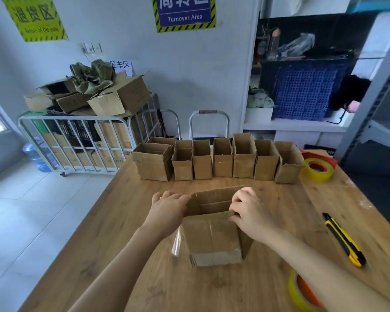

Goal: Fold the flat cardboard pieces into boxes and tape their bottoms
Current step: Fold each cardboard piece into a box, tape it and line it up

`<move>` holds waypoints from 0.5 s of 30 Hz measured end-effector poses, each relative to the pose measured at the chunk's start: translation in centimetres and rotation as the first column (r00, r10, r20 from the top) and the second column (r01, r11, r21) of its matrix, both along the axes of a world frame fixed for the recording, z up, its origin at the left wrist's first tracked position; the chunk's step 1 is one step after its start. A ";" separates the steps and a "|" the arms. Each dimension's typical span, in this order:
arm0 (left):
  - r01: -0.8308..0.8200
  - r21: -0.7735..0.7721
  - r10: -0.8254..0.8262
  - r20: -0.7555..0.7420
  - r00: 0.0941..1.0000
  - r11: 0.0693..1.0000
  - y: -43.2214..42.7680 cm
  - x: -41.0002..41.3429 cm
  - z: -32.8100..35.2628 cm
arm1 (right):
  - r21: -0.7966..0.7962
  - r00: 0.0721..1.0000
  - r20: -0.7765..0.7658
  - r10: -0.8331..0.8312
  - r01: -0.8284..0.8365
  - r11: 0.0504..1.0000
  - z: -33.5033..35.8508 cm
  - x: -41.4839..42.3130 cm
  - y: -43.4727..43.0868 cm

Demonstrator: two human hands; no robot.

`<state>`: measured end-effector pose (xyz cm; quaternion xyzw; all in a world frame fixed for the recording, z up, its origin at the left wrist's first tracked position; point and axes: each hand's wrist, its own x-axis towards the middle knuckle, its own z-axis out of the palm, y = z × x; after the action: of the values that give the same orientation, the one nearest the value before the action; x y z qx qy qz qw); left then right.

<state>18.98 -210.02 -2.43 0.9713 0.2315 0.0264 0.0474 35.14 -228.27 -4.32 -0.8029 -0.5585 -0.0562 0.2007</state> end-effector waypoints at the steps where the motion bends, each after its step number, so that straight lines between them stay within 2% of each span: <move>1: -0.017 -0.027 0.017 0.009 1.000 0.999 0.4 -0.2 0.0 | -0.005 1.000 -0.007 -0.012 0.012 1.000 -0.1 0.2 0.2; 5: -0.089 -0.003 0.089 0.051 0.995 0.996 2.0 -2.0 -0.5 | -0.022 0.995 -0.079 -0.062 0.060 0.998 -0.4 0.4 0.8; 9: -0.316 0.035 0.312 0.088 0.946 0.948 4.8 -4.1 -1.7 | -0.012 0.989 -0.079 -0.128 0.127 0.992 -0.8 0.4 1.6; 11: -0.405 0.036 0.403 0.045 0.914 0.914 5.6 -5.1 -2.0 | -0.001 0.986 -0.063 -0.155 0.155 0.988 -0.9 0.2 2.1; 15: -0.511 -0.034 0.502 -0.145 0.853 0.859 7.0 -7.0 -4.3 | 0.024 0.985 -0.038 -0.168 0.169 0.985 -1.2 -1.0 3.4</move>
<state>12.00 -203.03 -6.75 0.8732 0.4826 -0.0340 0.0582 34.12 -224.85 -5.53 -0.8455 -0.4840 -0.0659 0.2160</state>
